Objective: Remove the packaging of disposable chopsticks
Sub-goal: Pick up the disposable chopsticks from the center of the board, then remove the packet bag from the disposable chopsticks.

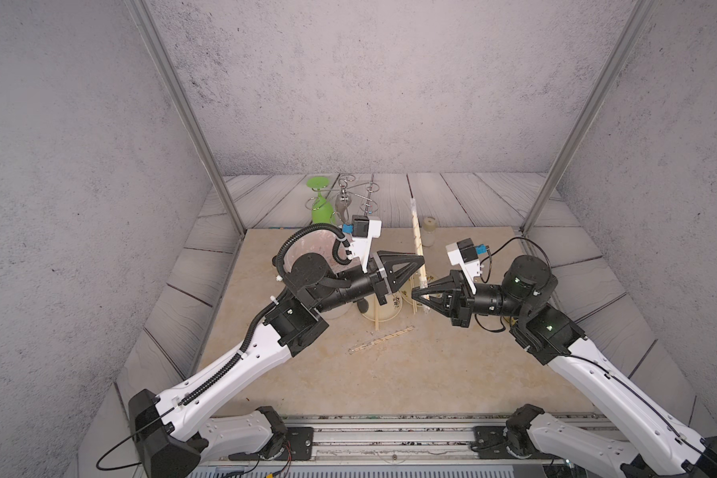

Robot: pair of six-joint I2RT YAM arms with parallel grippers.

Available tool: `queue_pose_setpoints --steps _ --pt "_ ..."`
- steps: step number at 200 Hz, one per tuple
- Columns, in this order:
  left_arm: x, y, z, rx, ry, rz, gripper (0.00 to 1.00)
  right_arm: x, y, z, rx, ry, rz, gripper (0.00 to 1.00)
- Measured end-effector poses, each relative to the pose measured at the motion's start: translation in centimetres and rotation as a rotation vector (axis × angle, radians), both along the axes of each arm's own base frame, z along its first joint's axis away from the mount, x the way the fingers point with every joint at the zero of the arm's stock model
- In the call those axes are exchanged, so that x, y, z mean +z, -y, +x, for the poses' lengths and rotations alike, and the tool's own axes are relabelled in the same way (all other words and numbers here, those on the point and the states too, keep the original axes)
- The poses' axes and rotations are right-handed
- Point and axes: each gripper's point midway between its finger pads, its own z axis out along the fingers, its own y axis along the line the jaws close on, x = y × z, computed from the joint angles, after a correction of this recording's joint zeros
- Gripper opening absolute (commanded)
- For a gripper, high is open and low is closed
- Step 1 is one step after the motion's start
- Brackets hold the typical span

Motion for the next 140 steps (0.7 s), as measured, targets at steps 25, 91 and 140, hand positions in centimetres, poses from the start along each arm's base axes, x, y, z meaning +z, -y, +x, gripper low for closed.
queue_pose_setpoints --steps 25,91,140 --pt "-0.4 0.0 0.4 0.021 -0.009 0.013 0.00 -0.4 0.1 0.2 -0.025 -0.002 -0.016 0.00" --pt "-2.0 -0.2 1.8 0.113 -0.036 0.075 0.36 -2.6 0.6 1.5 -0.111 -0.045 -0.097 0.00" --pt "-1.2 -1.0 2.5 0.178 -0.037 0.091 0.45 -4.4 1.0 2.2 -0.163 -0.097 -0.158 0.00"
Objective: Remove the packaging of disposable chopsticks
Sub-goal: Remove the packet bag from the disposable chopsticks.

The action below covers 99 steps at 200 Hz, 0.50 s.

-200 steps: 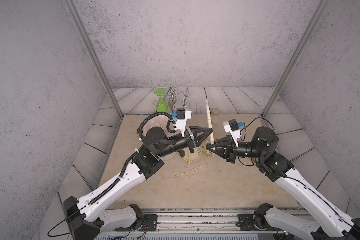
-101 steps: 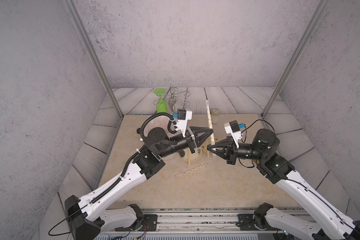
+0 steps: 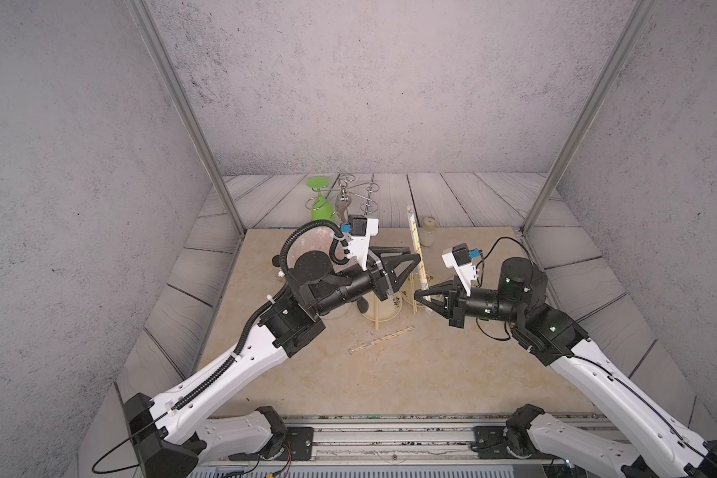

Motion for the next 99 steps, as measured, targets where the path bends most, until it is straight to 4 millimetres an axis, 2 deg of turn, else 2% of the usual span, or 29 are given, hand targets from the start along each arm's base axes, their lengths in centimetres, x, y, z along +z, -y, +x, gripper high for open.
queue_pose_setpoints --steps 68,88,99 --pt "0.3 -1.0 1.9 0.127 -0.030 0.048 0.45 -2.0 0.4 -0.8 0.025 0.015 -0.084 0.00" --pt "0.1 -1.0 2.5 0.153 -0.044 0.060 0.43 -2.1 0.4 -1.6 0.047 0.030 -0.098 0.00" --pt "0.0 -0.9 2.7 0.157 -0.049 0.063 0.39 -2.3 0.4 -2.0 0.065 0.034 -0.105 0.00"
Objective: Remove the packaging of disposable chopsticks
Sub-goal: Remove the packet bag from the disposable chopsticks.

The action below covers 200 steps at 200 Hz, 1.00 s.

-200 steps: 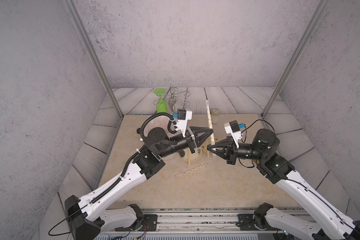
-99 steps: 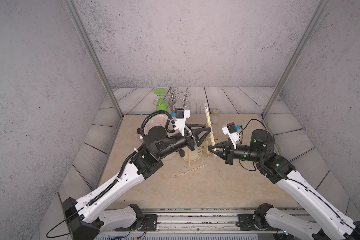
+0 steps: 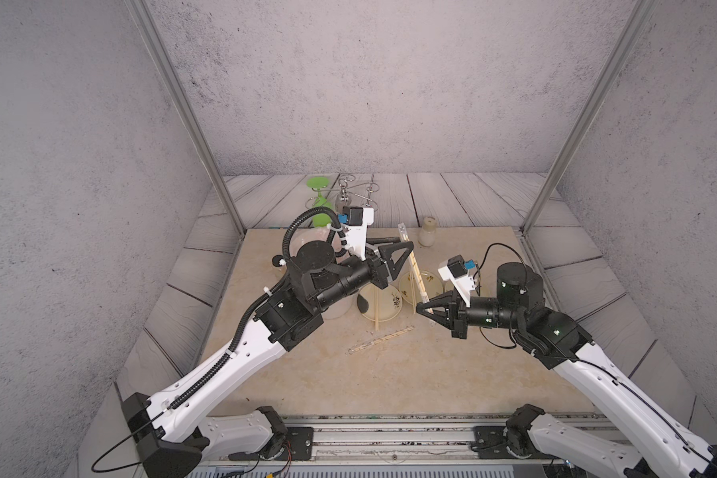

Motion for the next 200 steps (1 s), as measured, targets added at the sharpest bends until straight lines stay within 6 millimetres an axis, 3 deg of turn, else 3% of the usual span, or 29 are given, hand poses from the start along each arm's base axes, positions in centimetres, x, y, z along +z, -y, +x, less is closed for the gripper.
queue_pose_setpoints --steps 20,40,60,95,143,200 --pt "-0.4 0.4 0.2 -0.006 -0.013 0.004 0.26 -0.4 -0.1 -0.7 0.031 -0.007 -0.013 0.00" --pt "-0.8 0.9 0.2 -0.028 -0.022 0.013 0.22 -0.5 -0.1 -0.8 0.036 -0.012 -0.016 0.00" --pt "-1.0 1.4 0.1 -0.055 -0.032 0.006 0.00 -0.3 -0.2 -0.7 0.027 -0.044 -0.009 0.00" --pt "1.0 1.1 0.0 -0.072 -0.023 -0.085 0.00 1.5 -1.1 0.3 0.022 -0.075 0.005 0.00" --pt "3.7 0.7 -0.5 -0.115 0.001 -0.221 0.00 4.6 -1.0 0.2 0.009 -0.069 0.013 0.00" --pt "3.6 0.1 -0.3 -0.125 -0.014 -0.334 0.00 5.9 -1.2 -0.2 0.021 -0.143 -0.028 0.00"
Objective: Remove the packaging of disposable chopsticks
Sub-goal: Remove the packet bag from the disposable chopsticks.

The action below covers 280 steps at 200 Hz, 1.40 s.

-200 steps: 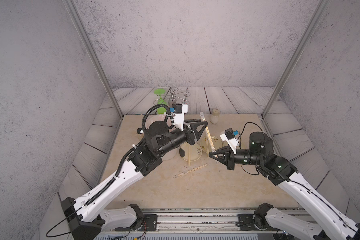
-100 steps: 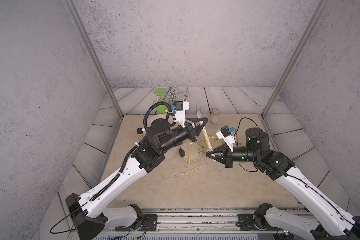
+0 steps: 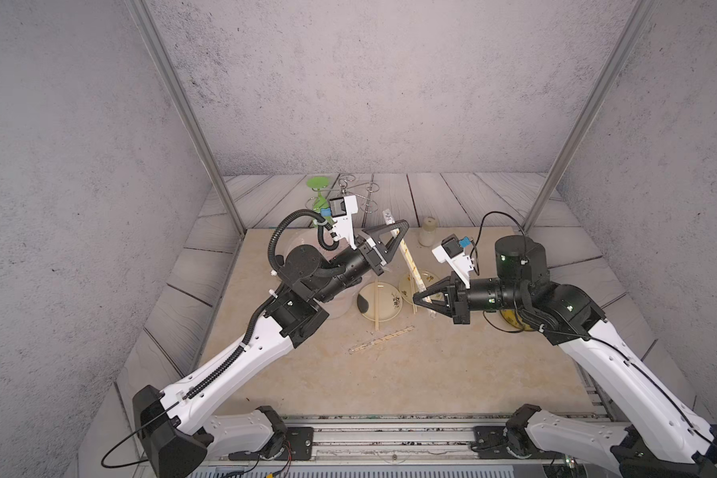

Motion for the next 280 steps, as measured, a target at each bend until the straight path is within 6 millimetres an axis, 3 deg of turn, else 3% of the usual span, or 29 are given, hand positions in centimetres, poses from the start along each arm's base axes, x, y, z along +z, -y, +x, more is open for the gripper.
queue_pose_setpoints --steps 47,124,158,233,280 --pt "0.2 -0.3 0.1 0.021 -0.003 -0.021 0.00 1.1 -0.7 -0.2 0.047 -0.033 -0.006 0.00" --pt "-0.5 1.0 -0.7 -0.014 -0.013 -0.019 0.00 0.8 0.2 -0.9 0.039 -0.049 -0.060 0.00" --pt "-1.5 2.2 -0.8 -0.034 -0.020 -0.010 0.00 -0.1 0.6 -0.9 0.022 -0.078 -0.096 0.00" --pt "-6.3 4.4 -1.5 -0.128 -0.143 0.014 0.03 -4.4 2.5 -2.3 -0.040 -0.176 -0.207 0.00" --pt "-5.2 4.7 -1.8 -0.179 -0.150 -0.051 0.08 -3.8 1.7 -1.4 -0.059 -0.051 -0.069 0.00"
